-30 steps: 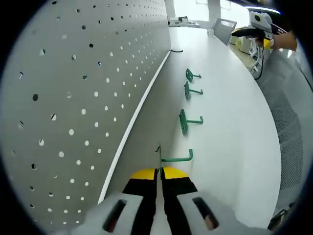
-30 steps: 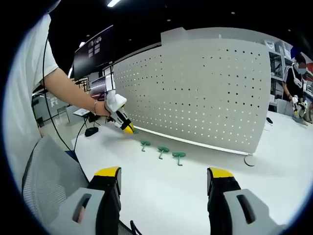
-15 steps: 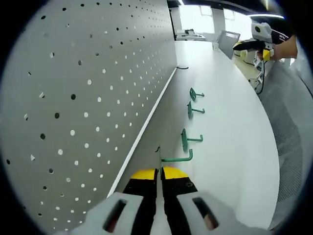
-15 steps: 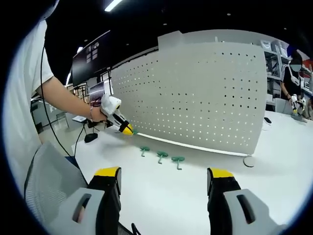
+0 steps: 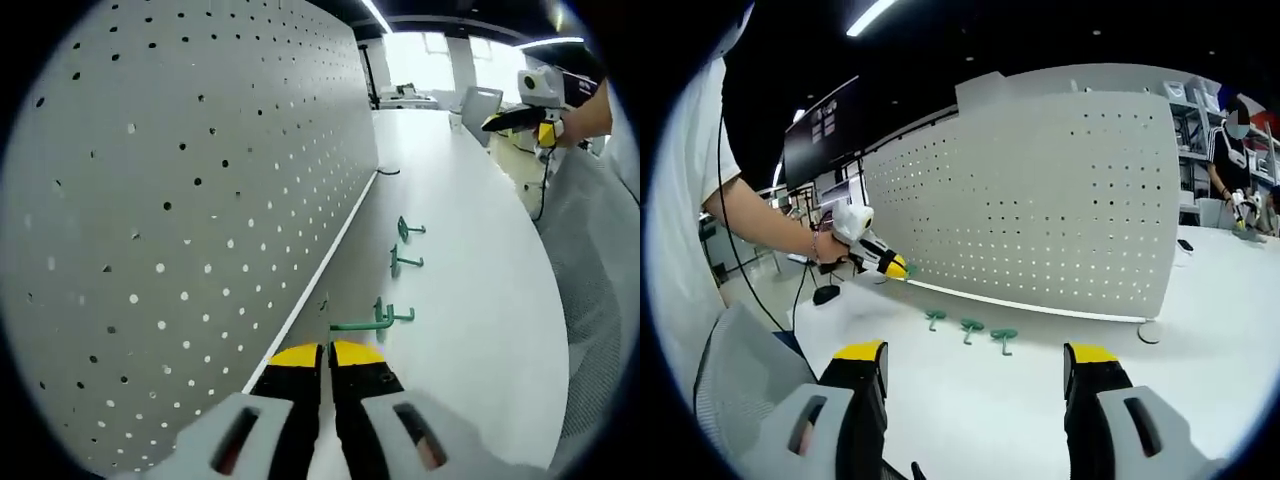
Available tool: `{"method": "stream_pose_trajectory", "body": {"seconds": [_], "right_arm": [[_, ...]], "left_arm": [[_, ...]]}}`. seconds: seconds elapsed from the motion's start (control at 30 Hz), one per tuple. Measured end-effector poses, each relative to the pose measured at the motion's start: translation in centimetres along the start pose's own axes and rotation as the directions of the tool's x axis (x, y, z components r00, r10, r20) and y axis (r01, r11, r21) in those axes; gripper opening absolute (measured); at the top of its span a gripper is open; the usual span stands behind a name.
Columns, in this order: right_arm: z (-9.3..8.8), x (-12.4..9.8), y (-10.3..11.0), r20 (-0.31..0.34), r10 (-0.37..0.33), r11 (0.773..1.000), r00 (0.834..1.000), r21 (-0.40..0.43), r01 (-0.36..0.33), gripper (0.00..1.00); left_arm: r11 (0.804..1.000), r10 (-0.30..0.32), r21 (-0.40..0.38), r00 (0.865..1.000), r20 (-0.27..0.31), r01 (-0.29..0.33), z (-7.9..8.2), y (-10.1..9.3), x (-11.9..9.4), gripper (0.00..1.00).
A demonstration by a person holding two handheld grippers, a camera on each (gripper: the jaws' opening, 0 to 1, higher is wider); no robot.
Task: Insert the hook assembly into the mounting plate slot until the hook locks in place.
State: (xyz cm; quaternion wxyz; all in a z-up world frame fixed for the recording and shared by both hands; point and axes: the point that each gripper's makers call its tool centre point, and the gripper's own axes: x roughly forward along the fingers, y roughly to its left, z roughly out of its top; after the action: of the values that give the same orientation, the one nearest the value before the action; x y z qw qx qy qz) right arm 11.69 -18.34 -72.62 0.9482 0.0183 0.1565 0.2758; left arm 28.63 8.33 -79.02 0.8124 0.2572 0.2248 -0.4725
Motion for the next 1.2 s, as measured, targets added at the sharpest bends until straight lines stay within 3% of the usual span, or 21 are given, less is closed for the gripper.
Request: {"method": "stream_pose_trajectory", "body": {"seconds": [0.23, 0.37, 0.63, 0.77, 0.9, 1.2], "right_arm": [[0.2, 0.1, 0.3, 0.0, 0.008, 1.0, 1.0, -0.006, -0.008, 0.69], [0.4, 0.1, 0.4, 0.005, 0.012, 1.0, 1.0, -0.007, -0.012, 0.7], [1.2, 0.3, 0.6, 0.023, 0.022, 1.0, 0.999, -0.001, -0.022, 0.69], [1.7, 0.4, 0.8, 0.035, 0.027, 1.0, 0.999, 0.004, -0.027, 0.69], [1.8, 0.5, 0.9, 0.04, 0.031, 1.0, 0.999, 0.0, -0.031, 0.69], [2.2, 0.6, 1.7, 0.051, 0.046, 0.999, 0.998, -0.002, -0.046, 0.69]], "left_arm": [[0.999, 0.039, -0.032, 0.997, 0.07, -0.037, 1.8, -0.4, -1.0, 0.03], [0.994, 0.077, -0.082, 0.988, 0.132, -0.066, 3.0, -0.4, -1.7, 0.03], [0.988, 0.116, -0.125, 0.976, 0.187, -0.094, 4.0, -1.4, -2.7, 0.03], [0.982, 0.139, -0.157, 0.965, 0.22, -0.106, 4.5, -1.8, -3.3, 0.03], [0.961, 0.189, -0.252, 0.938, 0.289, -0.116, 5.7, -2.0, -4.4, 0.03], [0.954, 0.229, -0.264, 0.914, 0.336, -0.142, 7.1, -3.3, -6.1, 0.03]]}}
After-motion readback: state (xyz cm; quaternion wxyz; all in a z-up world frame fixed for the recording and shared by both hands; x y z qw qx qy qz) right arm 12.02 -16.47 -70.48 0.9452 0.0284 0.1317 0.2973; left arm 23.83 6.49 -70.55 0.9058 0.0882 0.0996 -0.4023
